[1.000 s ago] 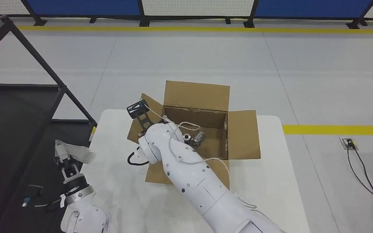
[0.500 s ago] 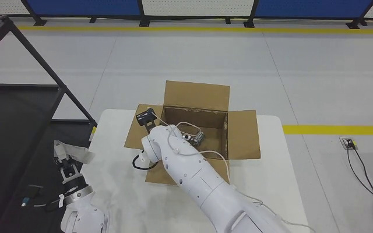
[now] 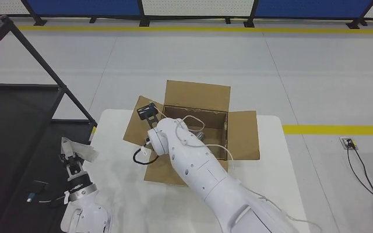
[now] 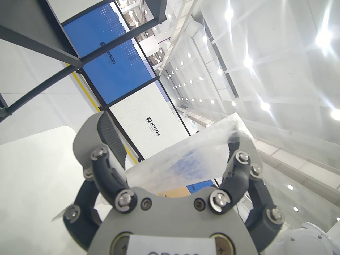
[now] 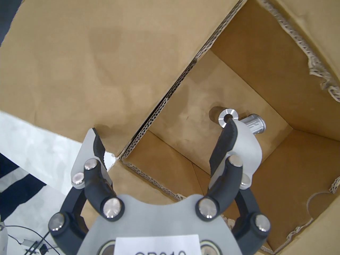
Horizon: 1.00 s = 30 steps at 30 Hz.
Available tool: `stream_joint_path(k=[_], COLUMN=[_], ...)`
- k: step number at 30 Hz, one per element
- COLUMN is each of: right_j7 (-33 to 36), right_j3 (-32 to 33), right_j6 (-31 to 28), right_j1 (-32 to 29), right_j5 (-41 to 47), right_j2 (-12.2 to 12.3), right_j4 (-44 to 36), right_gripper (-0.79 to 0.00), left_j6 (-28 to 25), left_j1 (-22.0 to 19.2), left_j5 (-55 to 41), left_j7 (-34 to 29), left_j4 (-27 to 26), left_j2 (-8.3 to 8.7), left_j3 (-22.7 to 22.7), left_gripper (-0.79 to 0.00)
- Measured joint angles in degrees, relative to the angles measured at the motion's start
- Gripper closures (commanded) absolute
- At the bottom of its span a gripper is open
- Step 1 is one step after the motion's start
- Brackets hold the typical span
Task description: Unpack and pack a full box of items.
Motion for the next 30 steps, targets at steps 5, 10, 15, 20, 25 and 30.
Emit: stream_joint_path(k=[5, 10, 15, 20, 25, 30], right_j7=[-0.96, 2.23, 4.97, 8.5, 8.97, 10.07], right_j3=[1.48, 1.1, 1.31, 0.62, 0.84, 0.72], right_j6=[2.12, 0.36, -3.27, -8.6, -13.43, -17.12], right_j1=[1.46, 1.99, 1.8, 0.75, 0.23, -0.67], right_j5=[0.23, -2.04, -2.54, -3.75, -3.7, -4.35], right_j2=[0.68, 1.31, 2.01, 2.25, 2.86, 3.44], right_j4=[2.6, 5.16, 6.64, 7.08, 6.76, 5.14], right_gripper=[-0.785, -0.785, -0.785, -0.785, -0.785, -0.785], left_j6=[0.23, 0.64, 1.19, 1.61, 1.87, 1.93], left_j1=[0.42, 0.61, 0.26, -0.21, -0.44, -0.68], left_j5=[0.36, 1.0, 1.84, 2.58, 2.91, 3.07], left_j7=[0.17, 0.1, -0.34, -0.44, -0.5, -0.59], left_j4=[-0.6, -1.21, -1.46, -1.5, -1.59, -1.52], left_j2=[-0.06, -0.11, -0.18, -0.25, -0.29, -0.32], left_j3=[0.08, 0.32, 0.98, 1.61, 1.84, 2.06], left_gripper=[-0.785, -0.785, -0.785, -0.785, -0.785, -0.785])
